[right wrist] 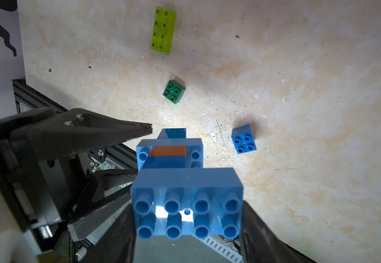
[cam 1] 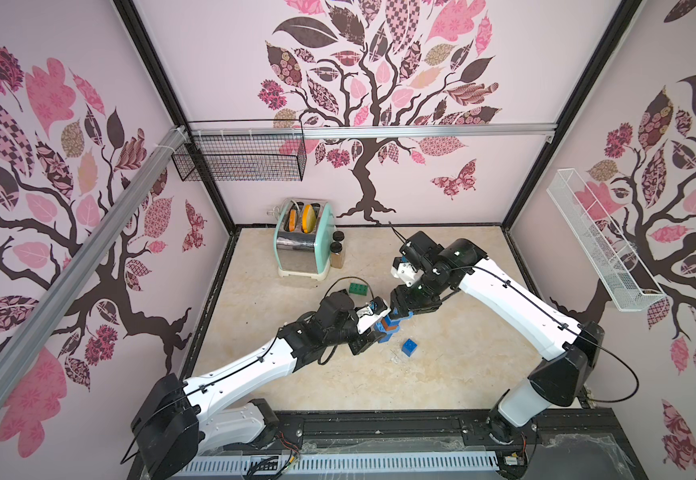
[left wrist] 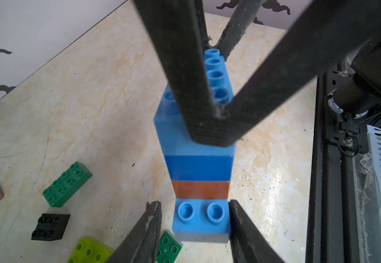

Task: Assemble the letter f with lego
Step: Place the lego brick at the center of the board.

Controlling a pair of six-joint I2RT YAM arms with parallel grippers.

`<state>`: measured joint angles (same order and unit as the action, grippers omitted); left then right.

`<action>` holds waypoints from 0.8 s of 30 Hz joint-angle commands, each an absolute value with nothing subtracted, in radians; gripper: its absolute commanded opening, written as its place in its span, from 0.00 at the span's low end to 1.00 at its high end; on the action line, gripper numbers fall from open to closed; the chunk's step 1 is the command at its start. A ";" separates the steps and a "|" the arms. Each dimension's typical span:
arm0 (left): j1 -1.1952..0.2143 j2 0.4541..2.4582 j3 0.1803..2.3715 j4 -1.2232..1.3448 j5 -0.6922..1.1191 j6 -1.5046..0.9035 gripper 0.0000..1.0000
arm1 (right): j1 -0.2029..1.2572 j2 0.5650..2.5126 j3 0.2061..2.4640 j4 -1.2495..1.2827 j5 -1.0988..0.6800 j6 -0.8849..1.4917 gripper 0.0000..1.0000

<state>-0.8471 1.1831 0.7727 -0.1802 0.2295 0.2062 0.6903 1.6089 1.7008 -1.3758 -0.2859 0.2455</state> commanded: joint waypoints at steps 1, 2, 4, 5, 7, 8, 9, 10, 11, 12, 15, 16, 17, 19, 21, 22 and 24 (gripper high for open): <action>-0.850 1.195 0.796 -0.178 0.239 0.196 0.47 | 0.683 1.595 1.709 -1.369 -0.297 0.235 0.63; -0.850 1.195 0.795 -0.178 0.239 0.193 0.45 | 0.683 1.594 1.707 -1.370 -0.297 0.233 0.63; -0.850 1.195 0.793 -0.177 0.241 0.190 0.43 | 0.683 1.594 1.705 -1.368 -0.299 0.232 0.63; -0.850 1.196 0.792 -0.176 0.242 0.189 0.42 | 0.683 1.594 1.702 -1.366 -0.302 0.232 0.63; -0.850 1.199 0.793 -0.176 0.243 0.189 0.39 | 0.683 1.592 1.694 -1.361 -0.304 0.232 0.65; -0.850 1.200 0.793 -0.175 0.241 0.188 0.38 | 0.682 1.591 1.690 -1.360 -0.305 0.232 0.66; -0.850 1.201 0.794 -0.176 0.242 0.185 0.37 | 0.682 1.589 1.686 -1.357 -0.309 0.232 0.67; -0.850 1.202 0.795 -0.175 0.242 0.183 0.36 | 0.681 1.588 1.683 -1.354 -0.314 0.233 0.68; -0.850 1.203 0.796 -0.175 0.244 0.180 0.36 | 0.682 1.588 1.680 -1.352 -0.316 0.233 0.68; -0.850 1.203 0.796 -0.172 0.242 0.179 0.35 | 0.681 1.588 1.677 -1.350 -0.314 0.232 0.69; -0.850 1.206 0.796 -0.173 0.247 0.175 0.34 | 0.679 1.589 1.671 -1.347 -0.315 0.232 0.73; -0.850 1.206 0.796 -0.173 0.248 0.173 0.34 | 0.676 1.589 1.671 -1.346 -0.311 0.233 0.74; -0.850 1.205 0.797 -0.172 0.251 0.172 0.34 | 0.674 1.589 1.670 -1.344 -0.307 0.235 0.75; -0.850 1.202 0.794 -0.172 0.253 0.166 0.34 | 0.669 1.589 1.669 -1.336 -0.298 0.238 0.79; -0.850 1.200 0.793 -0.180 0.261 0.161 0.33 | 0.662 1.589 1.671 -1.330 -0.267 0.248 0.82; -0.850 1.201 0.796 -0.187 0.265 0.158 0.33 | 0.656 1.590 1.671 -1.323 -0.257 0.251 0.84; -0.850 1.202 0.798 -0.198 0.269 0.146 0.33 | 0.642 1.592 1.678 -1.314 -0.231 0.260 0.86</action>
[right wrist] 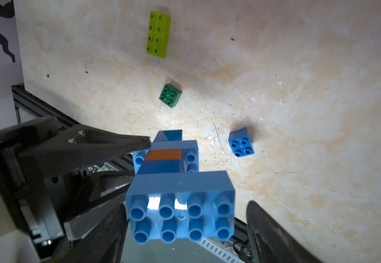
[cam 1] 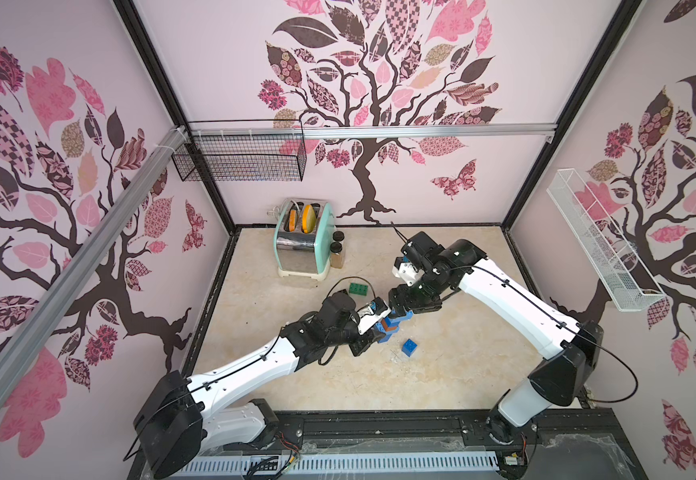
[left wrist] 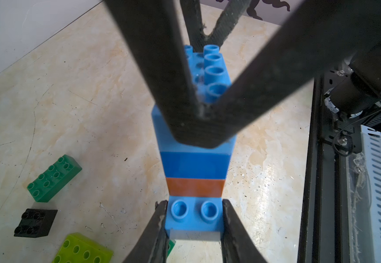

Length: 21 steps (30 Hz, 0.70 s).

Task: Assemble the letter f with lego
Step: Place the lego brick at the center of the board.

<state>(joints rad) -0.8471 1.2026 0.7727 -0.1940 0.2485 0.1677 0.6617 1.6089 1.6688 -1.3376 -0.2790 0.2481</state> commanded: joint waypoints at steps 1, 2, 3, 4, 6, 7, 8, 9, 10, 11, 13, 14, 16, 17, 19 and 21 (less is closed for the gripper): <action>-0.850 1.203 0.799 -0.203 0.271 0.142 0.33 | 0.632 1.594 1.683 -1.310 -0.214 0.265 0.87; -0.851 1.204 0.801 -0.209 0.277 0.136 0.33 | 0.619 1.596 1.689 -1.308 -0.202 0.271 0.88; -0.850 1.207 0.800 -0.213 0.280 0.130 0.33 | 0.599 1.597 1.695 -1.304 -0.196 0.273 0.89; -0.848 1.210 0.801 -0.215 0.286 0.125 0.33 | 0.583 1.595 1.698 -1.300 -0.190 0.274 0.89; -0.839 1.216 0.802 -0.218 0.308 0.098 0.33 | 0.539 1.590 1.707 -1.296 -0.187 0.273 0.91; -0.830 1.220 0.804 -0.218 0.325 0.080 0.33 | 0.521 1.584 1.709 -1.297 -0.186 0.272 0.91; -0.814 1.229 0.808 -0.218 0.353 0.055 0.33 | 0.502 1.577 1.707 -1.296 -0.187 0.269 0.92; -0.792 1.239 0.814 -0.215 0.387 0.025 0.33 | 0.486 1.568 1.702 -1.296 -0.187 0.266 0.93; -0.768 1.254 0.824 -0.215 0.425 -0.011 0.33 | 0.469 1.559 1.697 -1.297 -0.187 0.263 0.94; -0.743 1.272 0.838 -0.217 0.458 -0.045 0.33 | 0.458 1.551 1.692 -1.300 -0.184 0.263 0.94; -0.700 1.329 0.886 -0.232 0.516 -0.105 0.33 | 0.433 1.525 1.668 -1.299 -0.179 0.264 0.96; -0.691 1.354 0.910 -0.238 0.537 -0.129 0.34 | 0.423 1.514 1.656 -1.298 -0.176 0.265 0.99; -0.659 1.440 0.988 -0.270 0.603 -0.181 0.35 | 0.401 1.487 1.629 -1.299 -0.170 0.269 0.99; -0.647 1.481 1.024 -0.278 0.635 -0.205 0.35 | 0.391 1.476 1.619 -1.299 -0.169 0.270 0.99; -0.623 1.570 1.100 -0.293 0.716 -0.251 0.36 | 0.374 1.453 1.592 -1.301 -0.163 0.270 0.99; -0.610 1.657 1.164 -0.288 0.777 -0.311 0.37 | 0.354 1.424 1.563 -1.302 -0.161 0.271 0.99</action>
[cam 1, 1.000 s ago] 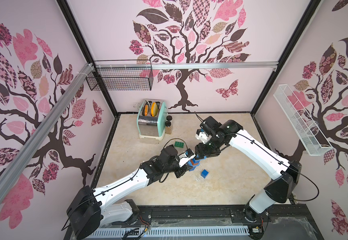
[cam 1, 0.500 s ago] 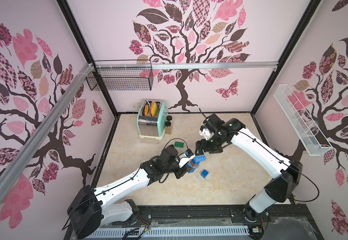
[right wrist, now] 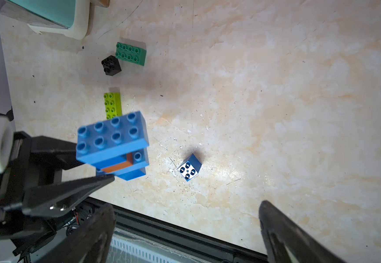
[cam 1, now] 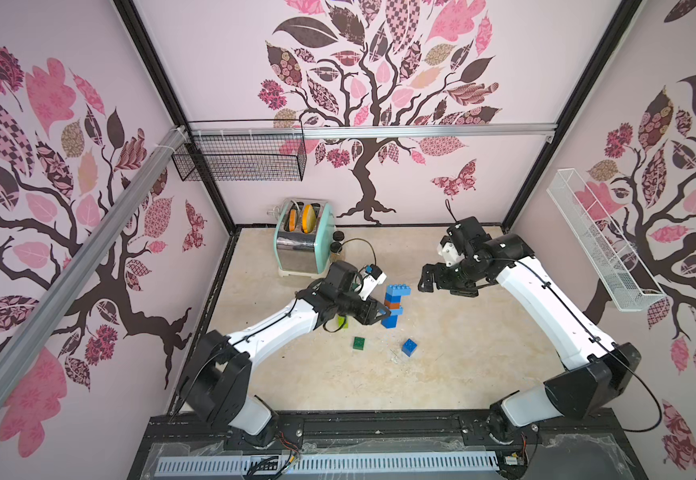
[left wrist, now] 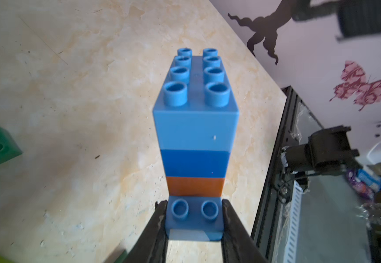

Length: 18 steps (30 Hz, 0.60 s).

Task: Assemble the letter f with lego
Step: Place the lego brick at the center of the board.

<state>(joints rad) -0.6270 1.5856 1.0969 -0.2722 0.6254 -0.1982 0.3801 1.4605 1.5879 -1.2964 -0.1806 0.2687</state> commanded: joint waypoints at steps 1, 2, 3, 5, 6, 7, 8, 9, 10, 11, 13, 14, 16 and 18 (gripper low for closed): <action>-0.608 1.687 1.185 -0.280 0.794 -0.328 0.38 | 0.344 1.413 1.551 -1.303 -0.160 0.272 0.99; -0.607 1.719 1.206 -0.268 0.812 -0.348 0.38 | 0.334 1.400 1.536 -1.304 -0.161 0.272 0.99; -0.607 1.749 1.225 -0.259 0.819 -0.361 0.38 | 0.324 1.386 1.519 -1.304 -0.161 0.269 0.99; -0.602 1.806 1.267 -0.256 0.832 -0.388 0.39 | 0.305 1.366 1.492 -1.308 -0.158 0.268 0.99; -0.599 1.838 1.286 -0.242 0.848 -0.414 0.39 | 0.294 1.356 1.479 -1.310 -0.158 0.269 0.99; -0.594 1.868 1.300 -0.229 0.859 -0.434 0.39 | 0.286 1.347 1.466 -1.308 -0.161 0.270 0.99; -0.591 1.902 1.319 -0.220 0.875 -0.455 0.39 | 0.280 1.336 1.452 -1.304 -0.165 0.271 1.00; -0.591 1.932 1.333 -0.212 0.879 -0.473 0.39 | 0.278 1.329 1.439 -1.304 -0.169 0.273 0.99; -0.591 1.956 1.345 -0.207 0.877 -0.485 0.39 | 0.278 1.326 1.433 -1.304 -0.171 0.273 0.99; -0.591 1.978 1.352 -0.191 0.876 -0.500 0.37 | 0.277 1.323 1.424 -1.304 -0.173 0.275 0.99; -0.592 2.002 1.352 -0.155 0.863 -0.522 0.36 | 0.278 1.317 1.412 -1.304 -0.173 0.276 0.99; -0.589 2.010 1.352 -0.141 0.856 -0.532 0.36 | 0.278 1.314 1.408 -1.304 -0.176 0.276 0.99; -0.588 2.021 1.358 -0.122 0.856 -0.548 0.36 | 0.278 1.310 1.402 -1.304 -0.179 0.275 0.99; -0.586 2.030 1.370 -0.115 0.845 -0.561 0.35 | 0.278 1.306 1.392 -1.303 -0.178 0.273 0.99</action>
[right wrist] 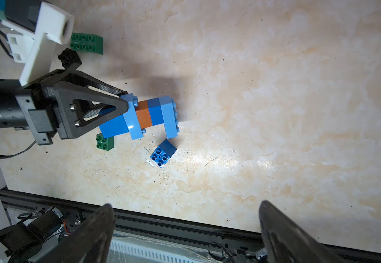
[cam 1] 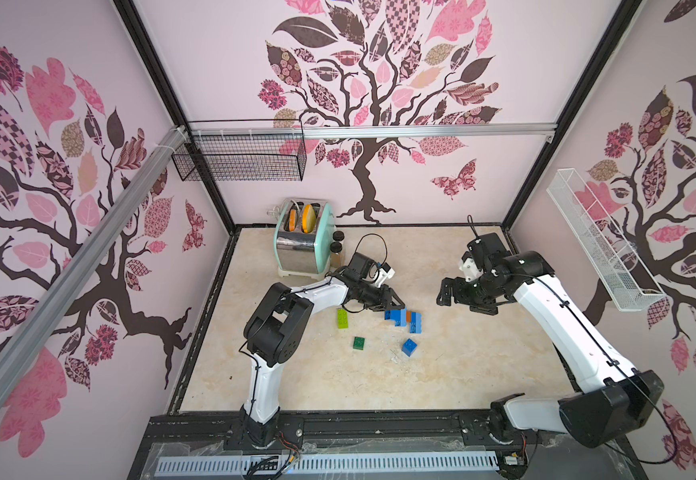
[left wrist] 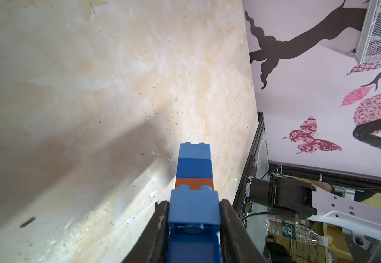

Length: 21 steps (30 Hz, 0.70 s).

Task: Assemble the letter f with lego
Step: Place the lego brick at the center of the board.

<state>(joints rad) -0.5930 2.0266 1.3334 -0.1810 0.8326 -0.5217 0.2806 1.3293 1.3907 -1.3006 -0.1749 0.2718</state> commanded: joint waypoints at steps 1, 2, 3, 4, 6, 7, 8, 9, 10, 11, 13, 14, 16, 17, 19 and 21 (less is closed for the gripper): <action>-0.582 2.035 1.371 -0.105 0.830 -0.579 0.35 | 0.278 1.307 1.388 -1.300 -0.179 0.272 0.99; -0.577 2.038 1.369 -0.084 0.822 -0.602 0.35 | 0.277 1.306 1.383 -1.298 -0.182 0.272 0.99; -0.570 2.042 1.363 -0.048 0.810 -0.638 0.35 | 0.277 1.307 1.376 -1.294 -0.187 0.274 0.99; -0.567 2.046 1.356 -0.012 0.788 -0.675 0.35 | 0.278 1.308 1.367 -1.288 -0.191 0.276 0.99; -0.566 2.054 1.357 0.024 0.746 -0.732 0.35 | 0.277 1.311 1.356 -1.280 -0.203 0.279 0.99; -0.565 2.054 1.352 0.045 0.718 -0.763 0.34 | 0.278 1.313 1.352 -1.276 -0.207 0.279 0.99; -0.565 2.055 1.341 0.090 0.687 -0.804 0.35 | 0.278 1.315 1.347 -1.273 -0.211 0.279 0.99; -0.566 2.059 1.328 0.140 0.661 -0.852 0.35 | 0.277 1.318 1.341 -1.269 -0.212 0.279 0.99; -0.565 2.063 1.320 0.181 0.634 -0.890 0.34 | 0.277 1.322 1.340 -1.269 -0.209 0.279 0.99; -0.565 2.067 1.311 0.215 0.600 -0.933 0.34 | 0.277 1.326 1.338 -1.270 -0.206 0.279 0.99; -0.568 2.076 1.284 0.305 0.547 -1.009 0.34 | 0.278 1.331 1.333 -1.267 -0.205 0.278 0.99; -0.569 2.080 1.271 0.340 0.520 -1.040 0.34 | 0.278 1.331 1.330 -1.265 -0.205 0.276 0.99; -0.575 2.087 1.255 0.397 0.475 -1.089 0.34 | 0.277 1.334 1.326 -1.261 -0.208 0.276 1.00; -0.579 2.091 1.243 0.431 0.452 -1.111 0.34 | 0.277 1.335 1.323 -1.259 -0.211 0.276 0.99; -0.589 2.098 1.211 0.509 0.403 -1.156 0.34 | 0.277 1.336 1.315 -1.256 -0.214 0.276 0.99; -0.599 2.112 1.186 0.581 0.362 -1.200 0.33 | 0.278 1.336 1.308 -1.254 -0.216 0.275 0.99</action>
